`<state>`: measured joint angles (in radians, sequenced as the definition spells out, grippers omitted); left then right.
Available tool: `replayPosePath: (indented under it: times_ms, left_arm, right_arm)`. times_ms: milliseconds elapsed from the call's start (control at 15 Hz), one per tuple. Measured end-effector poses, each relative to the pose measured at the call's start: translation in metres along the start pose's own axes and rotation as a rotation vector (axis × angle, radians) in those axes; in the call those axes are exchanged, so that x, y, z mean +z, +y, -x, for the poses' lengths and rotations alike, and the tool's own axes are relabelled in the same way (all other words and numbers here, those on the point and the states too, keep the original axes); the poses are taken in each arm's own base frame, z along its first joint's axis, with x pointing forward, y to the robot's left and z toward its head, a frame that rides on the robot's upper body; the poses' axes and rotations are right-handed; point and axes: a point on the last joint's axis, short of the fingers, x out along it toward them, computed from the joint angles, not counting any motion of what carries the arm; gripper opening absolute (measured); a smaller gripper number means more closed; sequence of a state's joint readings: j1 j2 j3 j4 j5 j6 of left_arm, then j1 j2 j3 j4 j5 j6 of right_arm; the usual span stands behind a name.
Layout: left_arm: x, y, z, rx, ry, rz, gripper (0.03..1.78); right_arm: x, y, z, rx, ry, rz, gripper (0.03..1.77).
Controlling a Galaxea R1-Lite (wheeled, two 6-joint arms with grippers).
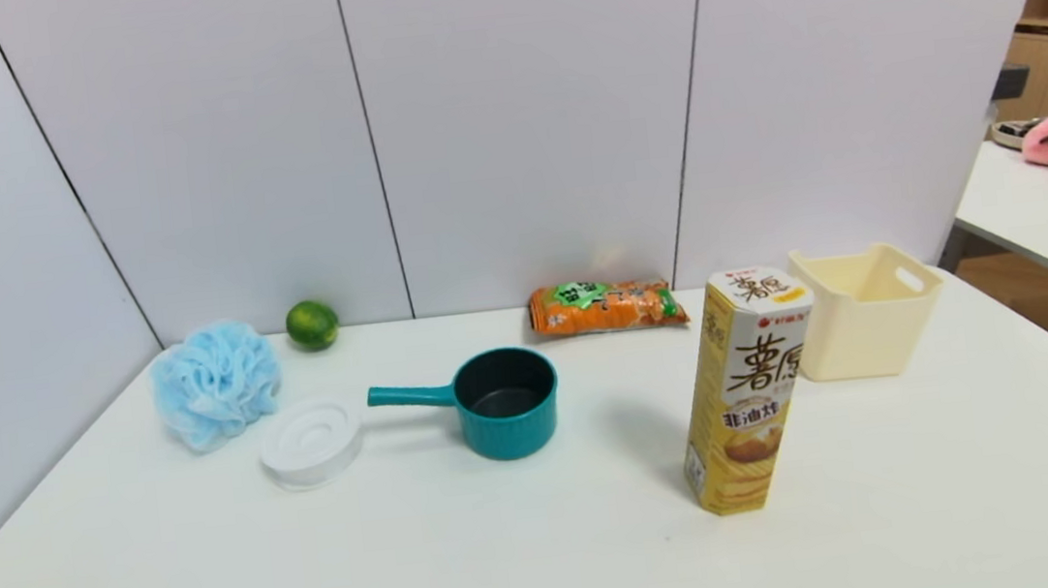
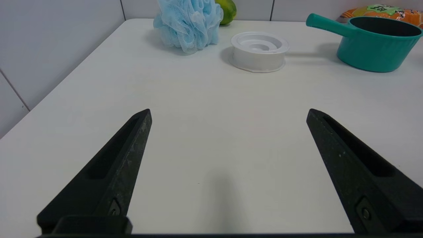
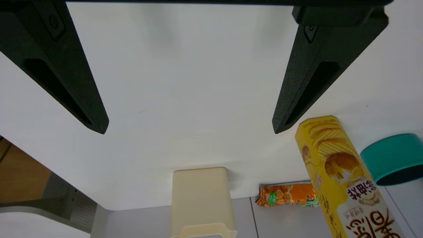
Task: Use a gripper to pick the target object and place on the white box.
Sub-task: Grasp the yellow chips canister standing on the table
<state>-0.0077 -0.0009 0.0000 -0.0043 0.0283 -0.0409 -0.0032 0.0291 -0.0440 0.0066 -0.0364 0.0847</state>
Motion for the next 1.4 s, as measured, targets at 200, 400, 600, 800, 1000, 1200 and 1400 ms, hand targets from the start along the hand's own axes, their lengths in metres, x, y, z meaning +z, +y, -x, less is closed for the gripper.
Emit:
replayPosePath:
  times_ms: [200,400,600,800,1000,1200,1400]
  left_arm:
    - [0.0,0.0,0.0,0.0,0.0,0.0,1.69]
    - [0.0,0.0,0.0,0.0,0.0,0.0,1.69]
    - [0.0,0.0,0.0,0.0,0.0,0.0,1.69]
    - [0.0,0.0,0.0,0.0,0.0,0.0,1.69]
    - [0.0,0.0,0.0,0.0,0.0,0.0,1.69]
    - [0.0,0.0,0.0,0.0,0.0,0.0,1.69]
    - [0.0,0.0,0.0,0.0,0.0,0.0,1.69]
  right_arm:
    - [0.025,0.004,0.0,0.074,0.007,0.005,1.71]
    - [0.04,0.008,-0.005,0.237,0.047,0.007,1.71]
    - [0.058,0.011,-0.015,0.328,0.106,0.003,1.71]
    - [0.08,0.016,-0.036,0.385,0.196,-0.002,1.71]
    - [0.1,0.025,-0.067,0.425,0.309,-0.002,1.71]
    - [0.108,0.037,-0.103,0.458,0.416,0.01,1.71]
    - [0.105,0.05,-0.132,0.494,0.469,0.022,1.71]
